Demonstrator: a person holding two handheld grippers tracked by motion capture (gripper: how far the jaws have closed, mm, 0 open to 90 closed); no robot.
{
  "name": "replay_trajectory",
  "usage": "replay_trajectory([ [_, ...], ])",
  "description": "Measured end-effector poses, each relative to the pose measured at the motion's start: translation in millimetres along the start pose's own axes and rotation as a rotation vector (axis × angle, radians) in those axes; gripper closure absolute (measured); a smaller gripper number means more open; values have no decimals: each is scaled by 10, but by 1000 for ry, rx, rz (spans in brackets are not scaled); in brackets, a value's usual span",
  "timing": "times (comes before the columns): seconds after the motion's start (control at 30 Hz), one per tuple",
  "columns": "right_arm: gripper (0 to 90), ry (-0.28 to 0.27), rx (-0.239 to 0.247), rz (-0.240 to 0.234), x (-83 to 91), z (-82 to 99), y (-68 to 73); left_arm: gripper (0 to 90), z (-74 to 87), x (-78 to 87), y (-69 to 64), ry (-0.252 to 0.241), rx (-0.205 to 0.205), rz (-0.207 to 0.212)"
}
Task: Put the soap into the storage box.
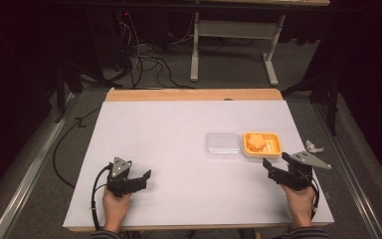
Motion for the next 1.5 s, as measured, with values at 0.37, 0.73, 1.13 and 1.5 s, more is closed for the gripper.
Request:
replay_trajectory([
  [0.37,244,3,7,-21,-34,72,81,180,0,2,-3,-3,0,1],
  [0.73,245,6,8,-36,-51,135,163,180,0,-1,1,0,1,1],
  [1.13,250,23,11,-72,-184,195,277,181,-1,-5,3,3,2,2],
  [1.5,266,53,19,-111,-279,234,404,181,-1,-5,1,3,1,1],
])
Point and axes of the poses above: each handheld gripper's, and its own axes: x roughly backward along the jaws, z roughly out of its underside, y roughly to its left, the point moved 2 cm from there along -x, roughly forward along the jaws, and after that the axes turned 14 degrees about -z, right-handed, at the moved point
